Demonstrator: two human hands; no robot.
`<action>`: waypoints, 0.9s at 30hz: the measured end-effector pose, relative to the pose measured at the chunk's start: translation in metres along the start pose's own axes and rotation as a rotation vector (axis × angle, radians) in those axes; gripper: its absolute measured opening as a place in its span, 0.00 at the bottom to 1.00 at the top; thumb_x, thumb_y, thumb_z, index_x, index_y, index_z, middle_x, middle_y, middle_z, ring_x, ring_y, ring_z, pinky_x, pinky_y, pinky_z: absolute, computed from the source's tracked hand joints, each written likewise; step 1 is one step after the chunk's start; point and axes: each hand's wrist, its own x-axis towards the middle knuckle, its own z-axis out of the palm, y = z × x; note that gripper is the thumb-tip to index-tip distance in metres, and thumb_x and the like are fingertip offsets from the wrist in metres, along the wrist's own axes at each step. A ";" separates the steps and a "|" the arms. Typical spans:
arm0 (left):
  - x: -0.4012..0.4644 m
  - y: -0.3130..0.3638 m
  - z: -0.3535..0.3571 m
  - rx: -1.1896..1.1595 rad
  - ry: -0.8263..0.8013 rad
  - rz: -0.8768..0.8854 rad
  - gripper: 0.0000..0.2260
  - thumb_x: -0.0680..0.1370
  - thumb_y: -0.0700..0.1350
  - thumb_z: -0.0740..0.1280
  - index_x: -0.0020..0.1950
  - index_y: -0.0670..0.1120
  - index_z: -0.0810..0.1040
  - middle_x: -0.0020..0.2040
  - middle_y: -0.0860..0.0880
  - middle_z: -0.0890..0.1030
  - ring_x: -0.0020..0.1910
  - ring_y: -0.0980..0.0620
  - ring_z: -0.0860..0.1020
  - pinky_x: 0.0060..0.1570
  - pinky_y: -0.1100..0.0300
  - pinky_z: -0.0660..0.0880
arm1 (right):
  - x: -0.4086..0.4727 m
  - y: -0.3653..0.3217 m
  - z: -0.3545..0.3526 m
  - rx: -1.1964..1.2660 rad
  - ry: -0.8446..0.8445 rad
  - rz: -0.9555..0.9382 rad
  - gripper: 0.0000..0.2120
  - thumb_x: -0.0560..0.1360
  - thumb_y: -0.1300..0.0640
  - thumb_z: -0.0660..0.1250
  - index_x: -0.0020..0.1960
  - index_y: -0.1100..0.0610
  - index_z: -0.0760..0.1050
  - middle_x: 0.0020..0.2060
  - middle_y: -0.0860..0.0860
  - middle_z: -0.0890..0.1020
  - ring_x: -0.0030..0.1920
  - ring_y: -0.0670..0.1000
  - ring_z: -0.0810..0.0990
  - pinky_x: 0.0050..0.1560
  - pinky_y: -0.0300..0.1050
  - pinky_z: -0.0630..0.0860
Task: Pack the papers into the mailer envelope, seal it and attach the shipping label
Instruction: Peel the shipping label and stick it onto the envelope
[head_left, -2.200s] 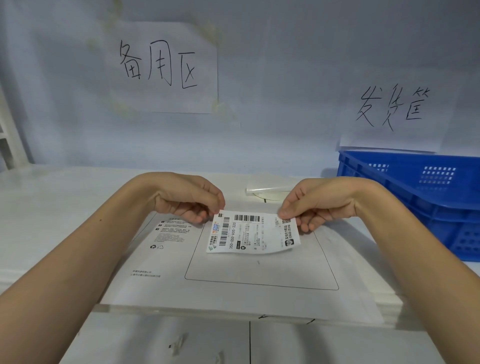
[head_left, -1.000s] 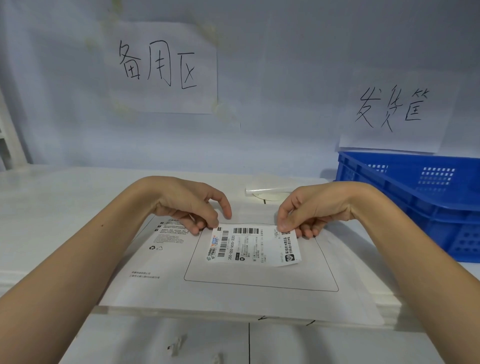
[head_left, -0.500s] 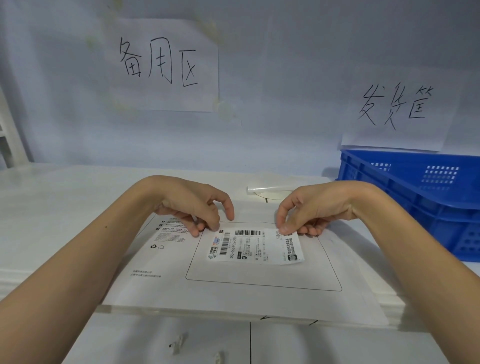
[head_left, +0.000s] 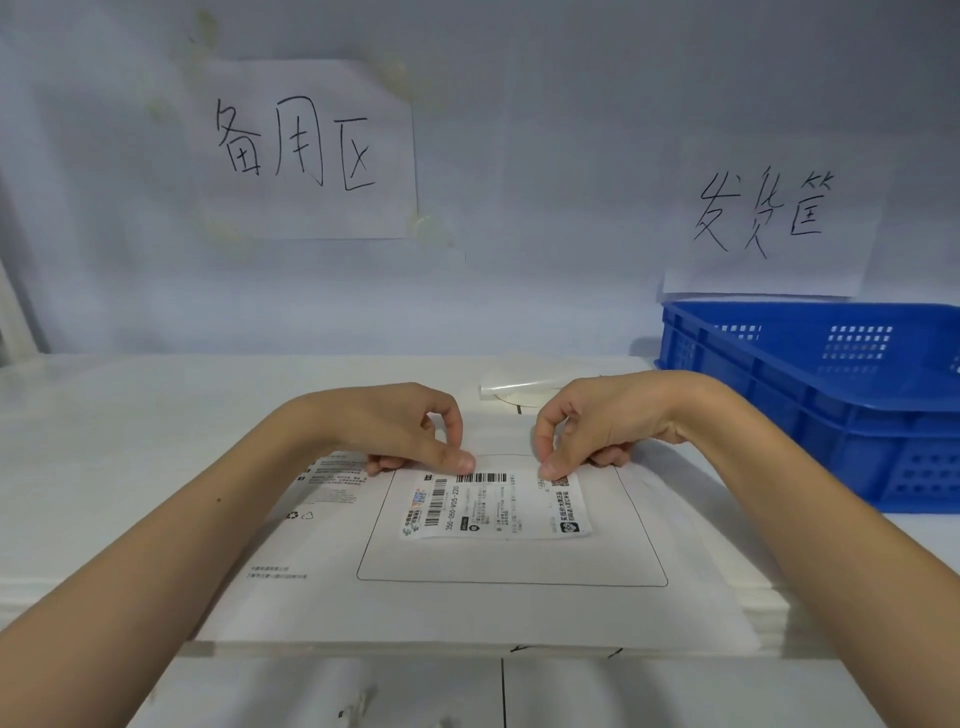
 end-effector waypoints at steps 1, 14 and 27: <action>0.002 0.000 0.001 0.015 0.009 0.001 0.20 0.71 0.59 0.75 0.54 0.47 0.77 0.33 0.45 0.72 0.26 0.49 0.67 0.27 0.62 0.69 | 0.001 0.000 0.001 -0.006 0.012 -0.009 0.07 0.71 0.55 0.76 0.45 0.55 0.79 0.27 0.46 0.77 0.27 0.47 0.65 0.29 0.40 0.64; 0.008 0.003 0.006 0.137 0.046 -0.023 0.23 0.70 0.62 0.75 0.53 0.49 0.74 0.35 0.47 0.73 0.27 0.50 0.66 0.26 0.63 0.65 | 0.019 0.000 0.016 -0.012 0.116 -0.147 0.13 0.68 0.48 0.78 0.39 0.54 0.77 0.25 0.46 0.70 0.26 0.47 0.64 0.25 0.40 0.60; -0.038 -0.016 0.022 0.146 0.152 0.128 0.23 0.70 0.62 0.75 0.63 0.63 0.72 0.49 0.55 0.73 0.38 0.64 0.70 0.42 0.69 0.68 | -0.012 -0.003 0.016 -0.088 -0.038 -0.052 0.23 0.68 0.53 0.78 0.58 0.52 0.72 0.36 0.46 0.69 0.32 0.45 0.66 0.36 0.41 0.65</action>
